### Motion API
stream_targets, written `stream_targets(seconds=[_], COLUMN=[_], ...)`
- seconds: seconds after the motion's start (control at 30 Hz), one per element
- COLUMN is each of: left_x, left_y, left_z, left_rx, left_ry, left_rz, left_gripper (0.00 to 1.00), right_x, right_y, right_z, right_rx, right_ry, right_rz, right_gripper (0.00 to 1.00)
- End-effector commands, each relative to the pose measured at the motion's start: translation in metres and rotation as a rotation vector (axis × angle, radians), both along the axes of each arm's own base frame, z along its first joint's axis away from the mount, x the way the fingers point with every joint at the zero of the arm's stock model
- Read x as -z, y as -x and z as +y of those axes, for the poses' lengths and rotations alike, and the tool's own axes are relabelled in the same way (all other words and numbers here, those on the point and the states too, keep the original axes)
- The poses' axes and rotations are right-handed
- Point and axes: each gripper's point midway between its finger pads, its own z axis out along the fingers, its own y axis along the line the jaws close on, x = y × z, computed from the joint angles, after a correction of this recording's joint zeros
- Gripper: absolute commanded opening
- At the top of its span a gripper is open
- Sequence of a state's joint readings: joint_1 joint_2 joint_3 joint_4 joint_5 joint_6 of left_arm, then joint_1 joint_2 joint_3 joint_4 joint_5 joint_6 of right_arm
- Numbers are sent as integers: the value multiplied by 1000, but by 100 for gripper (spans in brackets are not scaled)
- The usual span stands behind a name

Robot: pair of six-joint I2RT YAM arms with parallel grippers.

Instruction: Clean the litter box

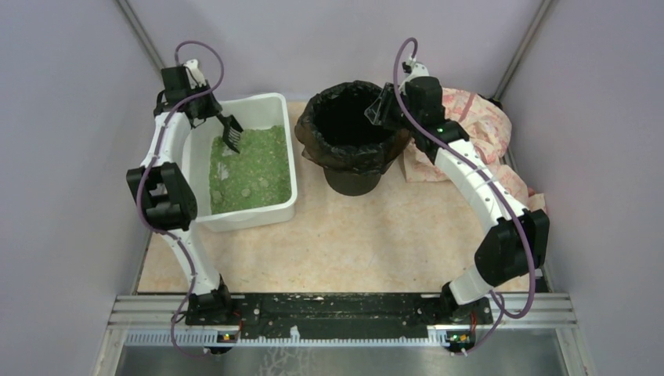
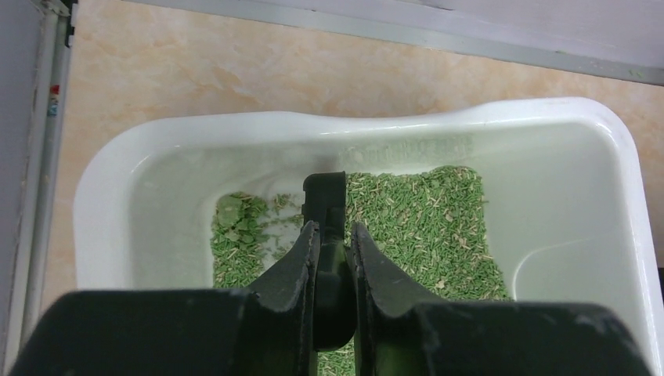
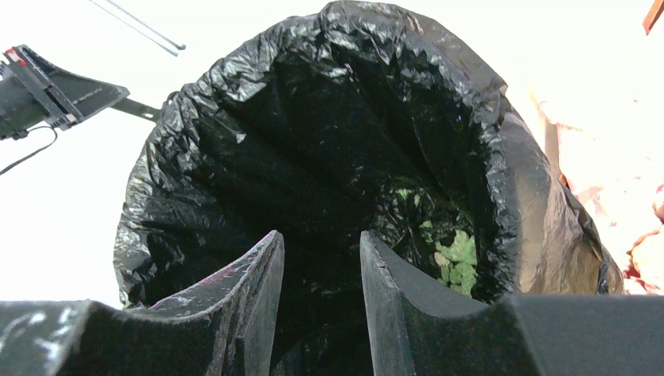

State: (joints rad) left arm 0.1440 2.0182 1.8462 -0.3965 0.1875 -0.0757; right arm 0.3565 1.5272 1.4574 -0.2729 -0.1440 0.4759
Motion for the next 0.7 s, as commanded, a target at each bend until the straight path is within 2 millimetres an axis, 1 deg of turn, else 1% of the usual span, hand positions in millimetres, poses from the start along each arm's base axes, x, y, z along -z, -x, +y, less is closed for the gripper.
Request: stream_targets(seconds=[0.0, 0.07, 0.17, 0.27, 0.37, 0.5, 0.67], left_x=[28, 33, 47, 61, 72, 75, 79], left_y=[10, 13, 19, 27, 34, 38, 41], left_z=[-15, -12, -8, -6, -1, 2, -3], left_rx=[45, 45, 41, 41, 37, 41, 61], left_ry=[135, 147, 174, 222, 273, 307, 347], left_rz=[80, 91, 120, 149, 167, 169, 178], left_gripper=[0, 0, 0, 0, 0, 0, 0], right_x=[-29, -29, -28, -29, -31, -37, -52], right_y=[2, 3, 3, 3, 3, 2, 2], right_z=[-4, -3, -3, -3, -3, -4, -4], right_rx=[13, 14, 15, 17, 20, 28, 25], right_ry=[-46, -54, -60, -68, -74, -79, -72], right_rz=[-81, -80, -77, -77, -81, -93, -128], right_gripper=[42, 42, 42, 42, 42, 42, 42])
